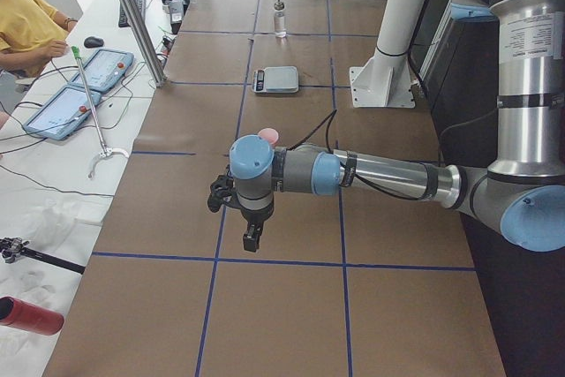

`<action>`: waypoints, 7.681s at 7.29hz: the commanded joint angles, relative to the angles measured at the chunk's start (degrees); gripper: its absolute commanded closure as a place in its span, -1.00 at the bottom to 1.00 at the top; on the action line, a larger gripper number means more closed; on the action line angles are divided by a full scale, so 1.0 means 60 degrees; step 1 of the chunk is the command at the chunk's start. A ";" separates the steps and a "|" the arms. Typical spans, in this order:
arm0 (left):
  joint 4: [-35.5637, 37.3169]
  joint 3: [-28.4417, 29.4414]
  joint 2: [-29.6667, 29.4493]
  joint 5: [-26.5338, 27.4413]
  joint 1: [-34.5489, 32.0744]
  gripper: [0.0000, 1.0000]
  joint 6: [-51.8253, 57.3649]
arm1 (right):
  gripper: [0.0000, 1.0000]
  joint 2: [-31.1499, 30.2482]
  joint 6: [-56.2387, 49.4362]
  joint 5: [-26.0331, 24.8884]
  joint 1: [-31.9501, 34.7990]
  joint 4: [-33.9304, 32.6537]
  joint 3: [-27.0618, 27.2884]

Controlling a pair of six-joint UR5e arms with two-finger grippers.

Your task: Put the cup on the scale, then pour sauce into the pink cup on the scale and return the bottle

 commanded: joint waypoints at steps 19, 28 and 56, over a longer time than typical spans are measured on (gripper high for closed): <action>-0.3510 -0.1108 -0.1014 -0.0280 0.4100 -1.00 -0.6618 | -1.00 -0.0370 0.0110 0.1300 -0.0205 0.0791 0.0287; -0.3553 -0.0052 -0.1835 -0.0207 0.4335 -1.00 -0.7203 | -1.00 -0.0384 0.0052 0.1300 -0.0249 0.0791 0.0243; -0.0315 -0.0287 -0.6534 0.1830 0.7830 1.00 -1.1418 | -1.00 -0.0502 0.0110 0.1300 -0.0249 0.0850 0.0316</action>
